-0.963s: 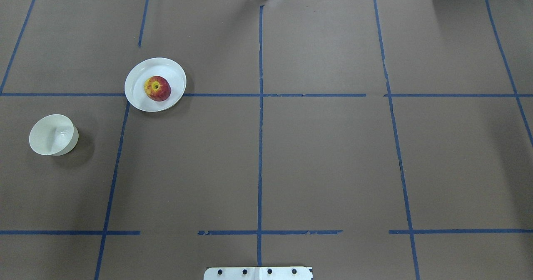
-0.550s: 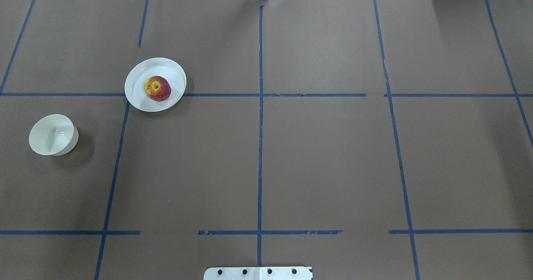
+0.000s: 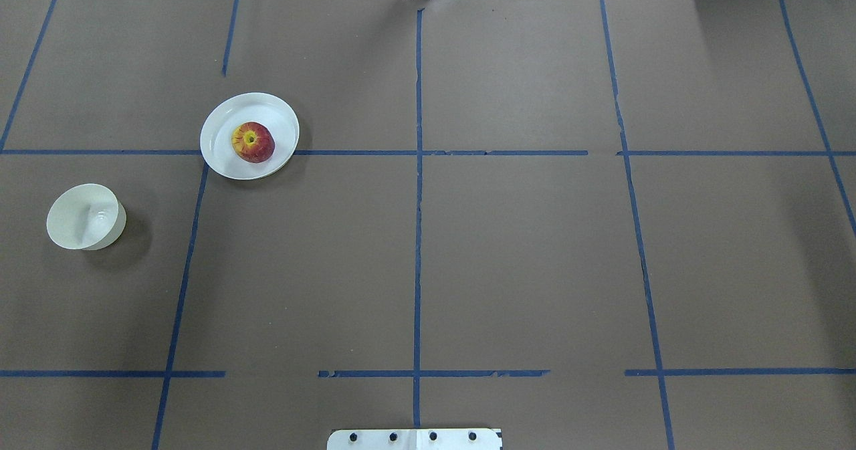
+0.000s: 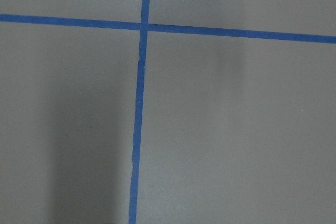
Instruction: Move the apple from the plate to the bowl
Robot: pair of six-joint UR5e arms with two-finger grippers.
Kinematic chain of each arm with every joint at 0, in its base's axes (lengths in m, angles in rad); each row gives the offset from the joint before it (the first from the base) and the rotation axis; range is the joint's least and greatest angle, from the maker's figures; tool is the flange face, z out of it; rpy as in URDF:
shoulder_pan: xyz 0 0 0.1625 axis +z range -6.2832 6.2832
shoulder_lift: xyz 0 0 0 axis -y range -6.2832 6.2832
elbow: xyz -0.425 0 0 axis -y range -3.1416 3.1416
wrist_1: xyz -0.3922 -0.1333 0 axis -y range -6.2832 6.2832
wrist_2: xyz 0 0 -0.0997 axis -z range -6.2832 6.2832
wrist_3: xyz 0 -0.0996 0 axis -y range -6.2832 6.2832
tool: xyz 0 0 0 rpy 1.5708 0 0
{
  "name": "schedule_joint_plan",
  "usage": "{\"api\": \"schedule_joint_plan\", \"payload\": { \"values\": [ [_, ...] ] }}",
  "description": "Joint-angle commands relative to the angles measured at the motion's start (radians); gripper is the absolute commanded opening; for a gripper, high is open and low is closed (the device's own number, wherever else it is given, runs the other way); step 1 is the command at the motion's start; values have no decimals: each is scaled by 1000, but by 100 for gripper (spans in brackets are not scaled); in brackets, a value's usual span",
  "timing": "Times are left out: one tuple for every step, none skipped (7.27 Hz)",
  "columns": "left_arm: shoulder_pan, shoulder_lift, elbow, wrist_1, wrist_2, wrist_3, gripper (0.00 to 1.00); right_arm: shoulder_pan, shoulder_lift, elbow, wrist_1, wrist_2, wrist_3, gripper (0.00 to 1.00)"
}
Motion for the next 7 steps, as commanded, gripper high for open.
{"api": "schedule_joint_plan", "payload": {
  "values": [
    [106, -25, -53, -78, 9, -112, 100, 0, 0, 0, 0, -2, 0, 100],
    [169, -119, -55, -78, 21, -266, 100, 0, 0, 0, 0, 0, 0, 100],
    [248, -199, -55, -78, 71, -397, 100, -1, 0, 0, 0, 0, 0, 100],
    [353, -293, -31, -78, 85, -523, 100, -1, 0, 0, 0, 0, 0, 100],
    [451, -363, -14, -78, 149, -658, 100, 0, 0, 0, 0, 0, 0, 100],
    [554, -440, 34, -80, 234, -775, 100, 0, 0, 0, 0, 0, 0, 100],
    [628, -486, 81, -91, 236, -855, 100, 0, 0, 0, 0, 0, 0, 100]
  ]
}}
